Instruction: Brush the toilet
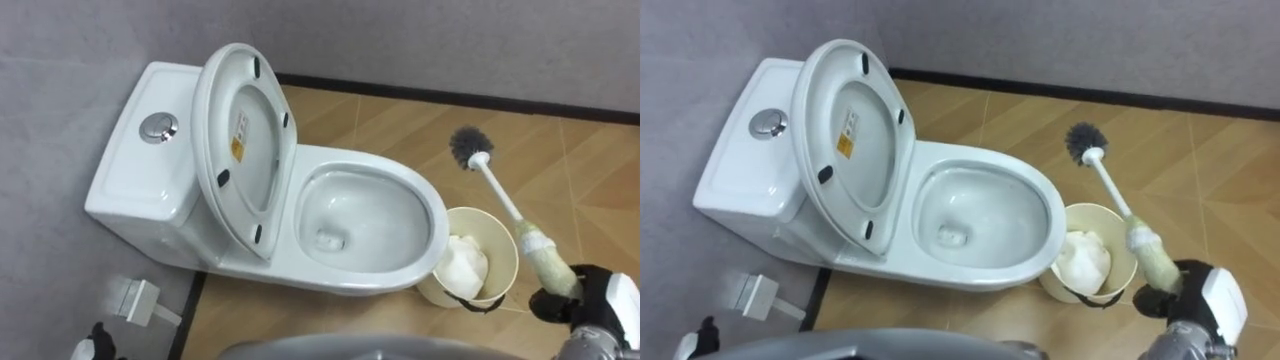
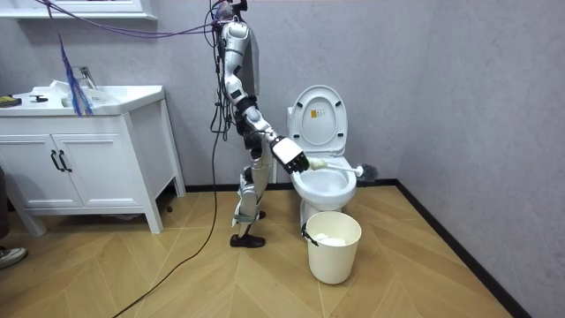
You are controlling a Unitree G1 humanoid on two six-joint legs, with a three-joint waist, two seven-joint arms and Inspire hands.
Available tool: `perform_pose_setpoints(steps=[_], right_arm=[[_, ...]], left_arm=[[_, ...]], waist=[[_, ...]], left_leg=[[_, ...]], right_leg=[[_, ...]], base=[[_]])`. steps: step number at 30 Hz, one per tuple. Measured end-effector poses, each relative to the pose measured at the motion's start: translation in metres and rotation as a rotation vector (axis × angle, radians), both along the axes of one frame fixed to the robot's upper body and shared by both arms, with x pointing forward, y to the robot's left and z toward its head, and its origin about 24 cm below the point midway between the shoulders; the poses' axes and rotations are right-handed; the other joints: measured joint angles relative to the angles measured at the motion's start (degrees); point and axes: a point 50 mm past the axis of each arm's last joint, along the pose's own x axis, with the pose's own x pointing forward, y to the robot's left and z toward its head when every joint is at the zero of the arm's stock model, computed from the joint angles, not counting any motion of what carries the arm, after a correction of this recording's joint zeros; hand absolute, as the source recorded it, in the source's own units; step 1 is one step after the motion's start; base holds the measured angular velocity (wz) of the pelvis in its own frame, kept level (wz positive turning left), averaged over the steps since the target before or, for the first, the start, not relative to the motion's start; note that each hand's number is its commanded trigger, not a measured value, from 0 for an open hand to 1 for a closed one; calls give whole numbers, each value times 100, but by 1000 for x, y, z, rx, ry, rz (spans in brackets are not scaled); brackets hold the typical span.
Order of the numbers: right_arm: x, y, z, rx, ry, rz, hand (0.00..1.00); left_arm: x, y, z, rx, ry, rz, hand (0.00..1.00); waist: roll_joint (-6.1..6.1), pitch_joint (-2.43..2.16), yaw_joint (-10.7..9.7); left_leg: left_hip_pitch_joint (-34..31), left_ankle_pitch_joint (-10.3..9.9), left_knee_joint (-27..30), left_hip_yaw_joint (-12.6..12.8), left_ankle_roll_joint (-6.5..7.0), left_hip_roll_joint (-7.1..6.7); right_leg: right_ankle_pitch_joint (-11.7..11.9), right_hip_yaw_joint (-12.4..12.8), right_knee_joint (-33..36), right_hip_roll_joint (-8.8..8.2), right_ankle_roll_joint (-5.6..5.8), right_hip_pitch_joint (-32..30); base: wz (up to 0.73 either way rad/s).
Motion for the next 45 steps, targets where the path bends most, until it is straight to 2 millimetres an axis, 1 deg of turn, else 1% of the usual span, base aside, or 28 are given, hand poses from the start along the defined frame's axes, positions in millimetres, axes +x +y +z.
perform_pose_setpoints(steps=[5, 15, 19, 24, 32, 33, 37, 45], right_arm=[[0, 0, 0, -1, -25, -42, 0], [-9, 6, -10, 59, -8, -125, 0], [-9, 6, -11, 62, -8, -129, 0], [-14, 6, -15, 71, 15, -143, 0], [-23, 8, -21, 102, 46, -195, 0], [-23, 8, -21, 103, 48, -195, 0], [-24, 10, -23, 128, 60, -183, 0], [-35, 14, -32, 184, 162, -182, 0]], left_arm=[[0, -1, -2, -11, 9, 4, 0], [8, -1, -3, -24, -6, -2, 0], [5, -2, -4, -27, 6, 1, 0], [2, -2, -5, -31, 19, 5, 0], [-3, -4, -7, -35, 33, 10, 0], [-2, -4, -7, -36, 33, 10, 0], [0, -9, -8, -48, 27, 12, 0], [-6, -12, -11, -59, 56, 24, 0]], waist=[[23, -8, -8], [17, -8, -47], [-6, -3, -91], [-13, -1, -95], [14, -1, -56], [38, 9, -54], [55, 2, -74], [43, -2, -83]], left_leg=[[92, 0, -83, 97, 0, 6], [128, 0, -125, 73, 0, -10], [129, 0, -125, 73, 0, -11], [130, 0, -126, 72, 0, -14], [147, 0, -127, 93, 0, -13], [147, 0, -127, 94, 0, -13], [146, -1, -127, 95, 0, -14], [147, -1, -128, 94, 0, -14]], right_leg=[[1, 109, -2, 9, 1, 9], [1, 129, -13, 11, 3, 18], [1, 148, -31, 14, 3, 15], [6, 183, -60, 31, 11, 19], [21, 279, -86, 42, 12, 17], [21, 279, -86, 42, 12, 17], [21, 281, -88, 38, 12, 17], [21, 288, -88, 39, 11, 14]], base=[[-11], [-1], [0], [-1], [-6], [0], [0], [0]])
